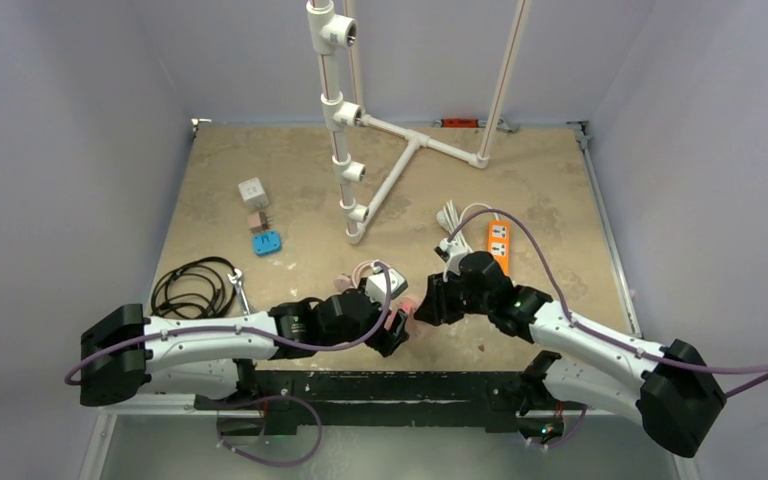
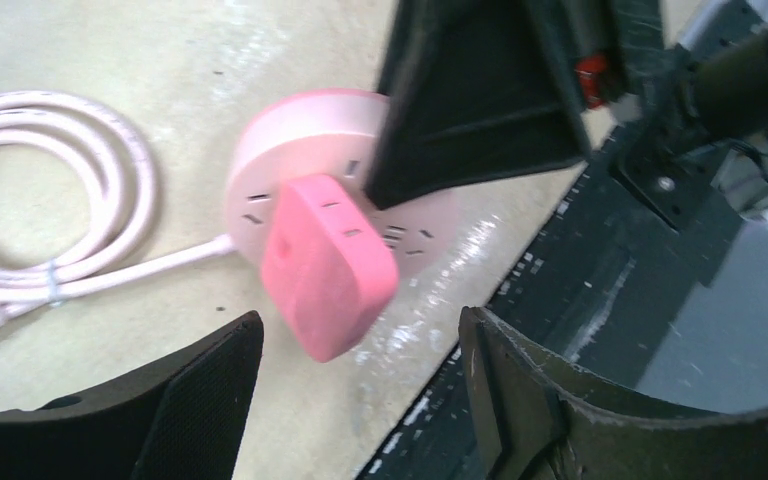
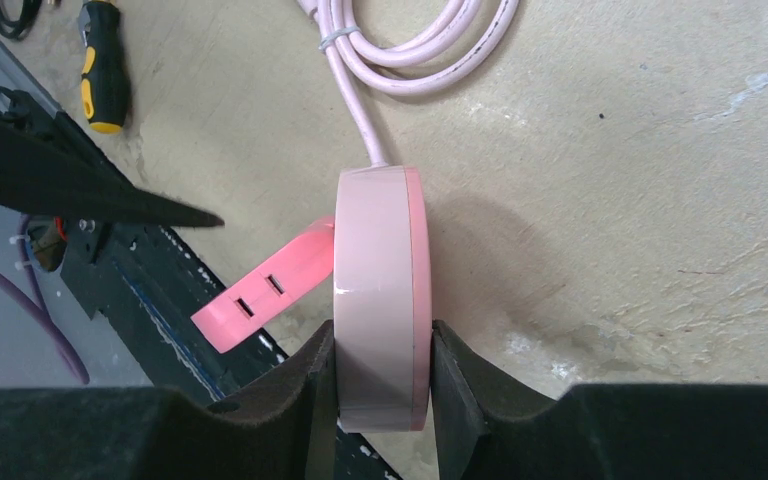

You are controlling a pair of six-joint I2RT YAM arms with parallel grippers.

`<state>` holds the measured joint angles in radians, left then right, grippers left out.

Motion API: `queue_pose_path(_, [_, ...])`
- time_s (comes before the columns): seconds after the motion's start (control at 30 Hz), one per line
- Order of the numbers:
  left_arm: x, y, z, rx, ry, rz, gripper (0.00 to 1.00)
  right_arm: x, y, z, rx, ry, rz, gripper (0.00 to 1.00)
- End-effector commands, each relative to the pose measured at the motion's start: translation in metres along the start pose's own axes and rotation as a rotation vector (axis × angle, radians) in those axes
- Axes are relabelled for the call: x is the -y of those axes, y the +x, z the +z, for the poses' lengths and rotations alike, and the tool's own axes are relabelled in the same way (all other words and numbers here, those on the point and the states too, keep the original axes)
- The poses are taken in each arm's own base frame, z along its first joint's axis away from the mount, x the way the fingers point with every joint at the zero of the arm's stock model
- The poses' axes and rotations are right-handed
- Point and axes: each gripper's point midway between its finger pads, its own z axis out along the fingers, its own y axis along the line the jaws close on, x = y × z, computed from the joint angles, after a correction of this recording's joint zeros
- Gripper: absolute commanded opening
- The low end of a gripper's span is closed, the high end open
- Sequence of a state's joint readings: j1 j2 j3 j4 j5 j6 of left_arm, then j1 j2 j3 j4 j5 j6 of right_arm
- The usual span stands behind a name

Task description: Pull the plug off the socket

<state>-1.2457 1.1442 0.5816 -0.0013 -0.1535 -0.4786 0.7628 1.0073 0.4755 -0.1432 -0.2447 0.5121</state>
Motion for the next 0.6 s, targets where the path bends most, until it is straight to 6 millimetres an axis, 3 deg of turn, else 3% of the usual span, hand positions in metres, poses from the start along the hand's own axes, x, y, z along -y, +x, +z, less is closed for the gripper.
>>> queue_pose_path(0.0, [-0.017,-0.023,-0.006,0.069,-0.125,0.003,0.71,-0.005,-0.023,-0.008,0.079,0.008,-0.019,0.0])
queue_pose_path(0.37, [0.016,-0.014,0.012,0.089,-0.043,0.029,0.71,-0.01,-0.024,-0.011,0.093,-0.014,-0.012,0.0])
queue_pose_path(0.43, [0.011,-0.012,0.017,0.086,-0.083,0.051,0.7,-0.01,-0.025,-0.011,0.093,-0.015,-0.013,0.0])
queue_pose_path(0.47, [0.006,-0.013,0.02,0.081,-0.121,0.061,0.66,-0.01,-0.025,-0.011,0.092,-0.015,-0.015,0.0])
queue_pose_path(0.5, [-0.002,-0.012,0.021,0.072,-0.172,0.066,0.53,-0.01,-0.025,-0.011,0.093,-0.012,-0.018,0.0])
queue_pose_path(0.57, [-0.016,-0.008,0.022,0.034,-0.264,0.092,0.42,-0.011,-0.024,-0.012,0.089,-0.018,-0.02,0.0])
